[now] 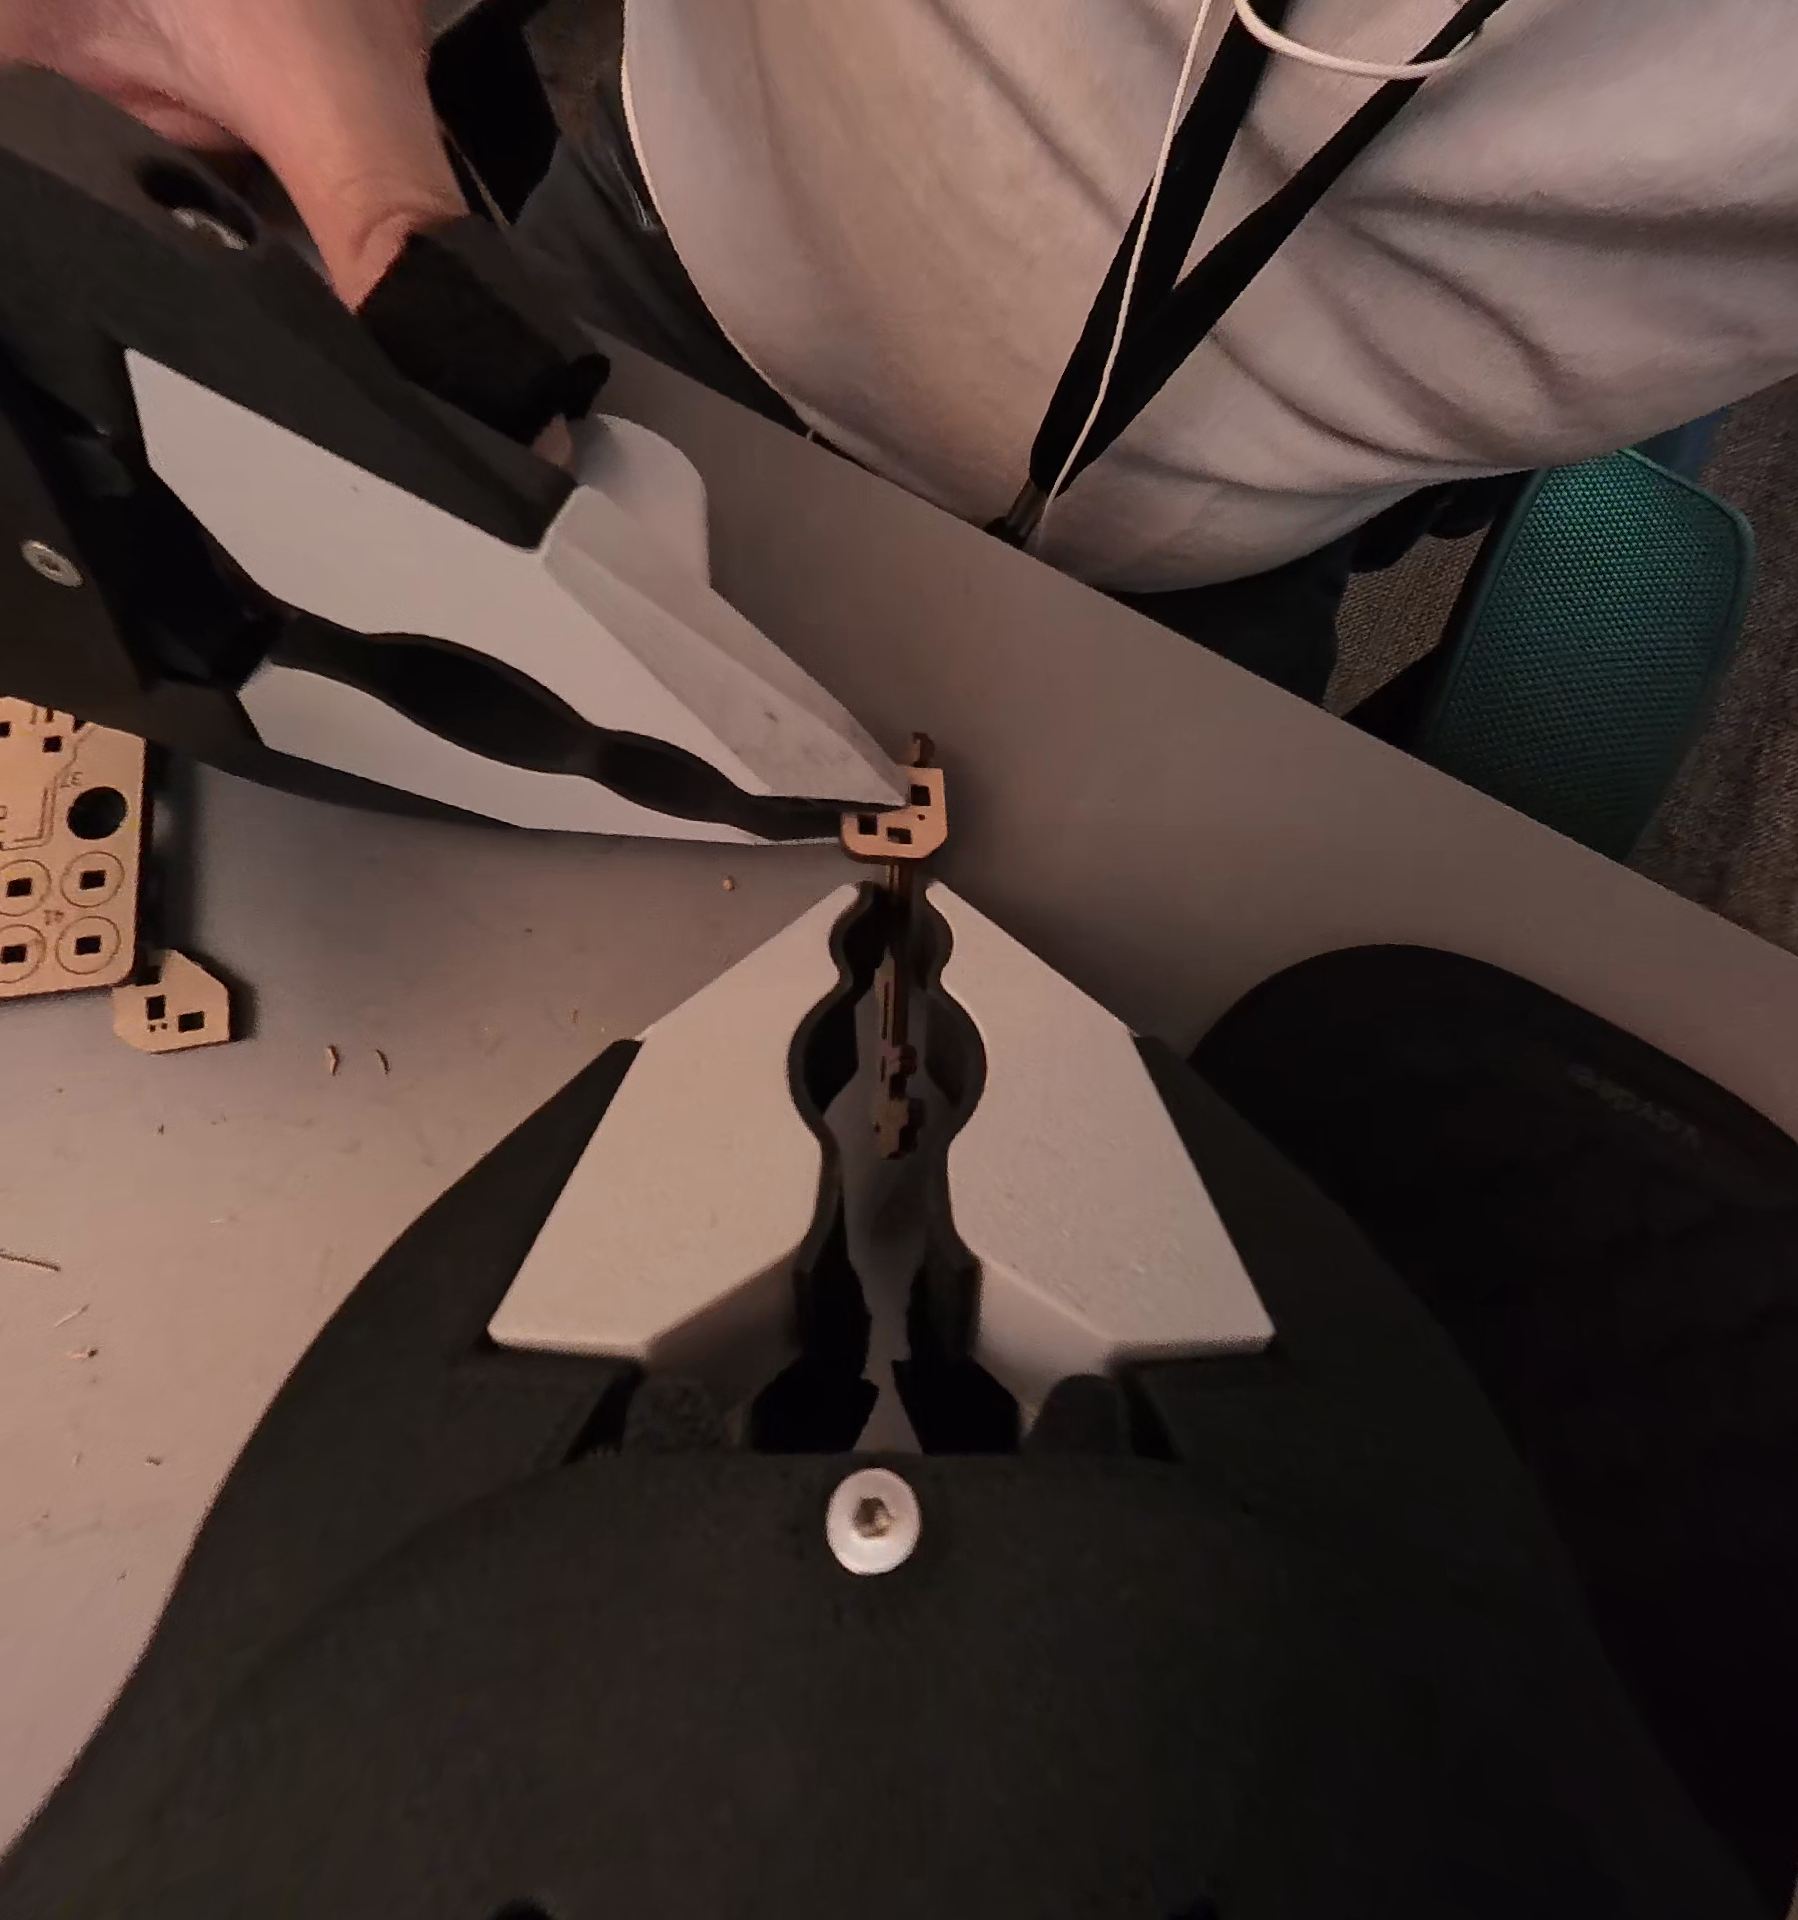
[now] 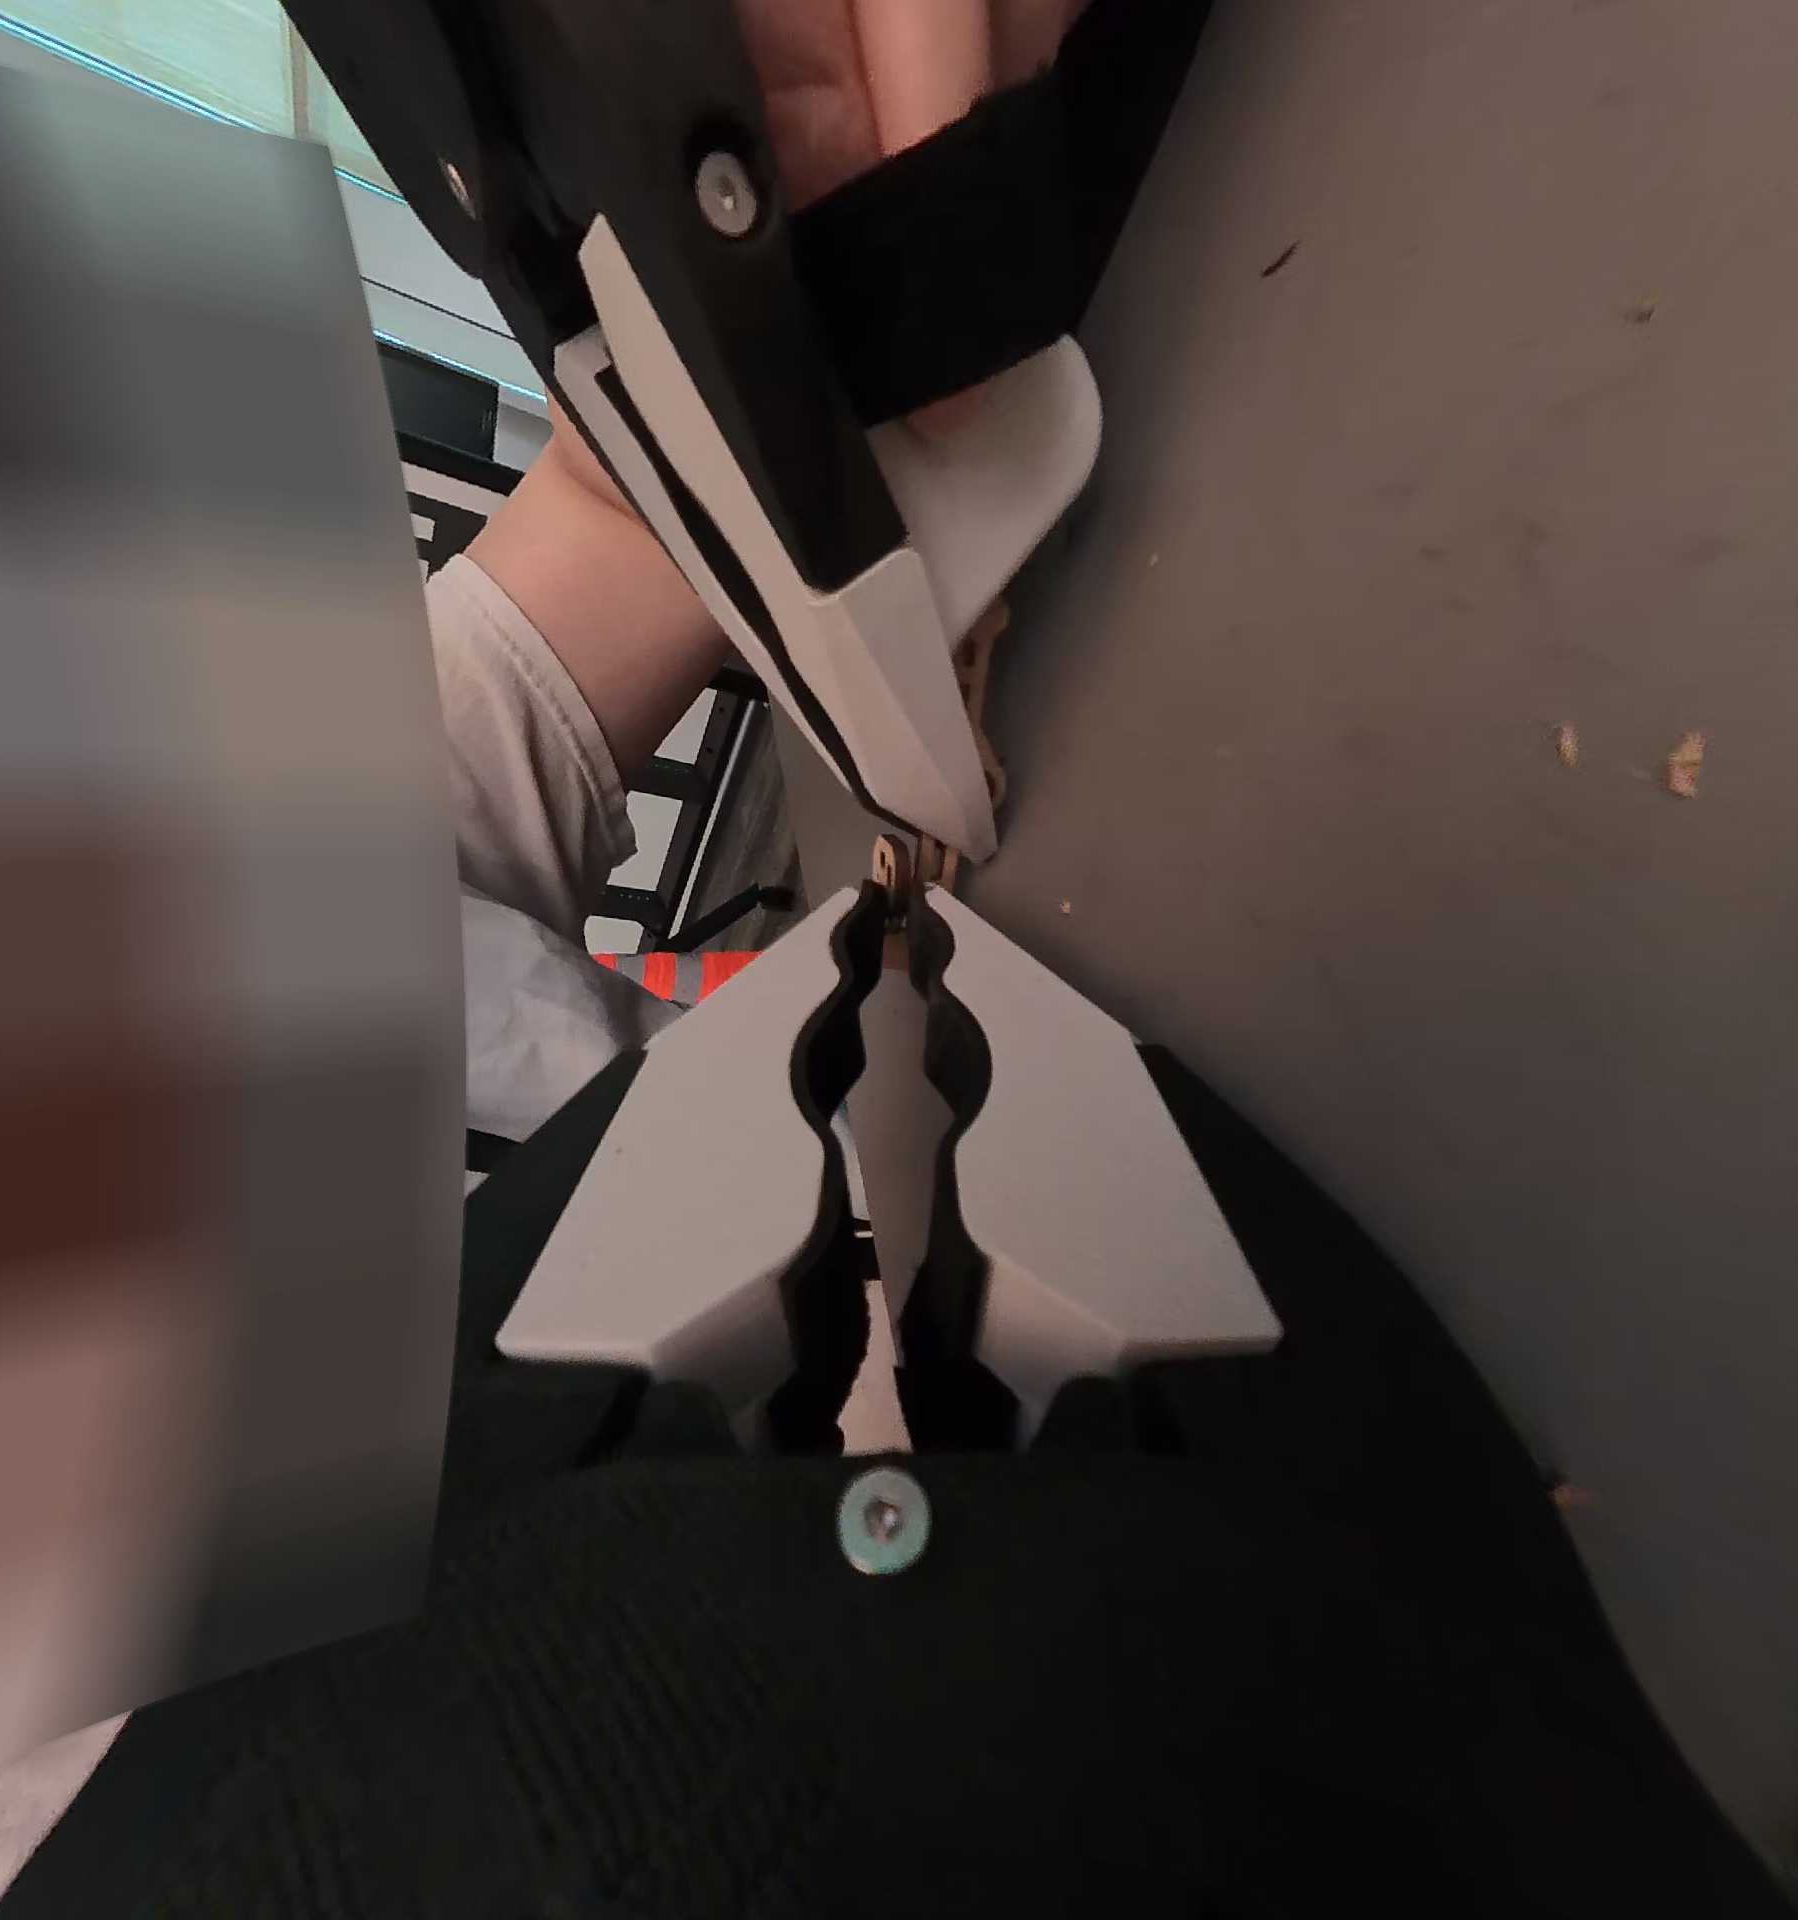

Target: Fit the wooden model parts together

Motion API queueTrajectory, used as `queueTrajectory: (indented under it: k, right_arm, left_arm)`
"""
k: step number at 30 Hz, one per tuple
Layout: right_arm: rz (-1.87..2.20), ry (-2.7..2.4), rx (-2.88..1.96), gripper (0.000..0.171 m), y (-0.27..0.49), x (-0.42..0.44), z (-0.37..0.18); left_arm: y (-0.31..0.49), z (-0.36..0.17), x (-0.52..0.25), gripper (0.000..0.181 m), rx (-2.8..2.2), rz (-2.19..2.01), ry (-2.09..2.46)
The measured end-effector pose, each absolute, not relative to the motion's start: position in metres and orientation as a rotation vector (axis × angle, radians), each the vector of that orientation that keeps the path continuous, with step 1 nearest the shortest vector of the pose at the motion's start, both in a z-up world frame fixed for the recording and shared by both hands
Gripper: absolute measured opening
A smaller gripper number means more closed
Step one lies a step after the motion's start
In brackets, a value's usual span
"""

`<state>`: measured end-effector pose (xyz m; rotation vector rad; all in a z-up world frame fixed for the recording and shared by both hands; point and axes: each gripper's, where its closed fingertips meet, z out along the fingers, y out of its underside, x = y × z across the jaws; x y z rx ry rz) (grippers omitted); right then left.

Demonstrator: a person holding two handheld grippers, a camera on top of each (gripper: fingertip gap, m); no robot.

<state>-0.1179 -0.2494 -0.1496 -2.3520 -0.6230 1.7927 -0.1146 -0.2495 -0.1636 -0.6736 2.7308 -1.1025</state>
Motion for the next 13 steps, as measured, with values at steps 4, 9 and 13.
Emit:
queueTrajectory:
  k: [4, 9, 13]
  right_arm:
    - [1.754, -0.676, -2.378, 0.003, -0.2522, -0.1221, -0.1527]
    - [1.795, -0.634, -2.367, 0.002, -0.2517, -0.1201, -0.1507]
    - [1.803, -0.607, -2.351, 0.002, -0.2506, -0.1163, -0.1486]
  left_arm:
    - [-0.2509, -0.1641, -0.1142, 0.007, -0.659, -1.111, 2.730]
    - [-0.2513, -0.1636, -0.1132, 0.006, -0.681, -1.129, 2.728]
    - [-0.2517, -0.1626, -0.1130, 0.005, -0.751, -1.177, 2.751]
